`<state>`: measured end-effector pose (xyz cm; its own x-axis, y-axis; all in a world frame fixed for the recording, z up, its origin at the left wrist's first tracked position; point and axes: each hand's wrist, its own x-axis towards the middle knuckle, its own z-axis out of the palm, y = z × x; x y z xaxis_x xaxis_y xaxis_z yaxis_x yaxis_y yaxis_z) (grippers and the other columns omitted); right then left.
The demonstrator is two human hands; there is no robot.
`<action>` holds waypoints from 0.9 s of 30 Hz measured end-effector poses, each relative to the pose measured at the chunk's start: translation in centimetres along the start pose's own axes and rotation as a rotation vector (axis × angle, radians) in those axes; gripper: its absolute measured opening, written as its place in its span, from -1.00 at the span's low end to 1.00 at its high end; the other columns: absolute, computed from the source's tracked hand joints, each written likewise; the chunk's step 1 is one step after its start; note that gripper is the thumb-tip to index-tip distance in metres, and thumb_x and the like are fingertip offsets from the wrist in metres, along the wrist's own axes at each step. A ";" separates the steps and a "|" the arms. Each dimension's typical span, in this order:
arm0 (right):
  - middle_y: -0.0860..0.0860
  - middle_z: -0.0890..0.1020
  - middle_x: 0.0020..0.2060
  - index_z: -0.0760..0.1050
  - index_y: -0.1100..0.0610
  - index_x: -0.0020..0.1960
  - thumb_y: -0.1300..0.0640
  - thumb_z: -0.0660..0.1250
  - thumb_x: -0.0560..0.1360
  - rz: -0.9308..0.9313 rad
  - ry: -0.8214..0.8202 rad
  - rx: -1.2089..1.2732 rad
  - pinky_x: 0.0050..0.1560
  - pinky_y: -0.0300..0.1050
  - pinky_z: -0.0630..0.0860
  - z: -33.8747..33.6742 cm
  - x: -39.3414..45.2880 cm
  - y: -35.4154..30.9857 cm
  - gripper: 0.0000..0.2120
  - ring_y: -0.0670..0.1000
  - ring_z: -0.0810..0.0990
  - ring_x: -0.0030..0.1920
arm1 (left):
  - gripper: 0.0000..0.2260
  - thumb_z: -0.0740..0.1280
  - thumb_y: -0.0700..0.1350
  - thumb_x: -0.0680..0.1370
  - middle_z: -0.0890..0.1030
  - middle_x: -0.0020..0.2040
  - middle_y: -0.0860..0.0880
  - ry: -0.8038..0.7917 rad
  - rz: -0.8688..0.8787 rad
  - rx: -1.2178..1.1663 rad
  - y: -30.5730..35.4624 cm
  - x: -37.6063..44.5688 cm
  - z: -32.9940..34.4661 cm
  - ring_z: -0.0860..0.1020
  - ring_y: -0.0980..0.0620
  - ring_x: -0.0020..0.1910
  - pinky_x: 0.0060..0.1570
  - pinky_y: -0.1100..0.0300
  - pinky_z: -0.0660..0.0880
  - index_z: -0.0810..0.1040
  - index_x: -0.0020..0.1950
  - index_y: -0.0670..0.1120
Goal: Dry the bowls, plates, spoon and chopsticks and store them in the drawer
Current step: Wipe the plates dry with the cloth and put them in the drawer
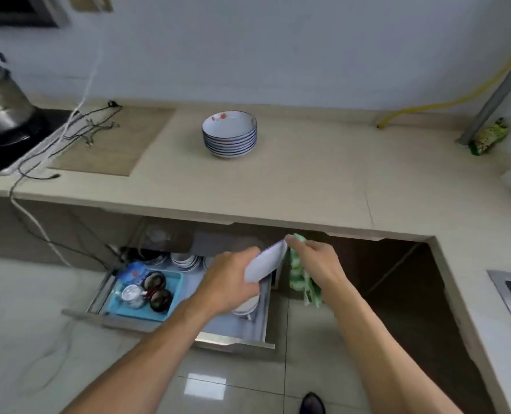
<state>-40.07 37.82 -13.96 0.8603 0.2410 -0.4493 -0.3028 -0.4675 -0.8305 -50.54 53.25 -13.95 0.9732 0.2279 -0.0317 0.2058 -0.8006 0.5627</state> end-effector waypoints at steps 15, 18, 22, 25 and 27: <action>0.16 0.64 0.02 0.52 0.19 0.17 -0.15 0.38 0.11 0.366 -0.459 -0.287 0.12 0.05 0.58 15.5 13.6 7.3 -0.30 0.18 0.62 -0.01 | -0.65 0.41 0.18 0.41 0.63 0.07 0.06 -0.234 -0.071 0.267 -18.9 1.0 3.6 0.55 -0.01 0.18 0.11 0.15 0.42 0.56 0.10 0.02; 0.10 0.54 -0.13 0.50 0.20 0.12 0.00 0.32 0.48 0.378 -0.464 -0.325 -0.13 -0.08 0.40 18.3 16.1 8.7 -0.68 0.10 0.48 -0.17 | -0.21 0.21 0.49 0.34 0.42 0.42 0.07 -0.210 -0.315 0.033 -22.6 1.8 4.9 0.15 0.06 0.54 0.53 -0.08 0.10 0.43 0.42 0.04; 0.15 0.56 0.01 0.49 0.21 0.16 0.04 0.31 0.55 0.447 -0.441 -0.297 0.07 0.01 0.44 21.9 19.2 13.0 -0.71 0.16 0.52 0.02 | -0.35 0.25 0.29 0.51 0.36 0.41 -0.05 -0.141 -0.624 -0.101 -29.1 2.4 7.6 0.46 -0.11 0.31 0.24 -0.08 0.49 0.20 0.51 0.04; 0.16 0.58 -0.02 0.50 0.19 0.07 0.02 0.33 0.54 0.524 -0.445 -0.247 0.15 0.03 0.48 25.1 20.3 15.8 -0.75 0.16 0.56 0.01 | -0.48 0.35 0.12 0.50 0.55 0.22 -0.05 -0.255 -0.781 -0.118 -33.0 3.5 9.3 0.57 -0.09 0.10 0.11 0.01 0.55 0.32 0.39 -0.01; 0.20 0.63 -0.09 0.52 0.22 0.02 -0.03 0.39 0.46 0.562 -0.422 -0.216 0.13 0.06 0.55 27.3 20.9 17.5 -0.69 0.21 0.62 -0.07 | -0.60 0.38 -0.03 0.50 0.59 0.12 -0.06 -0.269 -0.851 -0.179 -35.4 4.4 10.3 0.55 -0.07 0.03 0.01 0.12 0.51 0.41 0.30 -0.06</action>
<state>-38.65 57.91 -46.87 0.3550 0.2022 -0.9127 -0.5263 -0.7637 -0.3739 -52.48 76.85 -42.53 0.4958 0.5479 -0.6738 0.8684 -0.3183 0.3802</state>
